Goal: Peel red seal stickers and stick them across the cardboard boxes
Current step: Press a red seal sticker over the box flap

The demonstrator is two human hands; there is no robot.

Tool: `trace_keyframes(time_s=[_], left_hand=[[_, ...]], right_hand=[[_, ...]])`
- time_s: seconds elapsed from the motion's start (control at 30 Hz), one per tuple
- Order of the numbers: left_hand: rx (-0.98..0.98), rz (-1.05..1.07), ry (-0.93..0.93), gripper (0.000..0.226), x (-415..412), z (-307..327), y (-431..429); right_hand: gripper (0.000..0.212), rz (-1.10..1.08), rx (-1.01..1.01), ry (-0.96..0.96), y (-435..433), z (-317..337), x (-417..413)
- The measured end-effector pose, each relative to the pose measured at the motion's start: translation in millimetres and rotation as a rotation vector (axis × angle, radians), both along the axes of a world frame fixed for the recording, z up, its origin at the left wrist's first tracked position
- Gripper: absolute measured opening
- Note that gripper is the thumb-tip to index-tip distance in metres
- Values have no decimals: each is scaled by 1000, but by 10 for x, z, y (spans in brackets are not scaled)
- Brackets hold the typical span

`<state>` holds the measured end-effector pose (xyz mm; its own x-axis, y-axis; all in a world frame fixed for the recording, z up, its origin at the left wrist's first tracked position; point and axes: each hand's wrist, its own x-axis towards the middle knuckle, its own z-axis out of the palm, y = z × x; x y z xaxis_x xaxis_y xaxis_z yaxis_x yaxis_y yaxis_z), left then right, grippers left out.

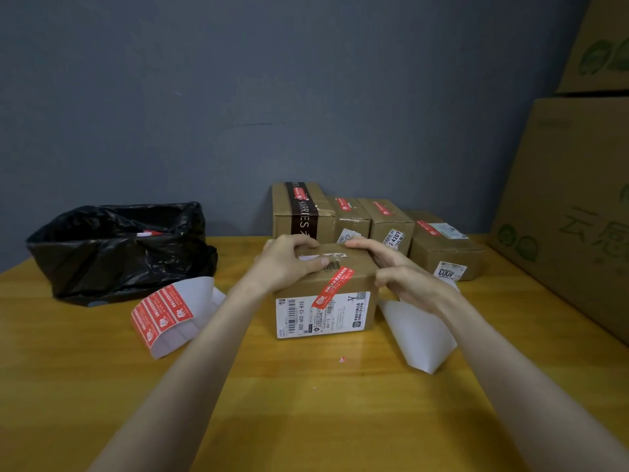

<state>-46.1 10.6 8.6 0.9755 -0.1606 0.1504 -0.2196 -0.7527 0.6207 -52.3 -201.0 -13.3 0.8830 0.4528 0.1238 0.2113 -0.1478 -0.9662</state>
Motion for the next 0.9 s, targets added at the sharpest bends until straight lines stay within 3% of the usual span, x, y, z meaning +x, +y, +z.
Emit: trace_keyframes(time_s=[0.07,0.2,0.4,0.67,0.9], left_hand=[[-42,18,2,43,16,-13,0],[-137,35,26,37,38,-24,-16],[-190,49,30,36,41,-28,-35],[-188,66,15,32,76,-49,-36],[-173,30,-5,34,91,-43,-23]], right_hand=[[62,-43,-52,-69,5,36,-23],[19,-239,-134,-314,66,157,-56],[12,-324,-336,-365,230,214,-44],[9,-327,-351,-294,283,241,-89],[10,-367,-530,-381,358,296,-90]])
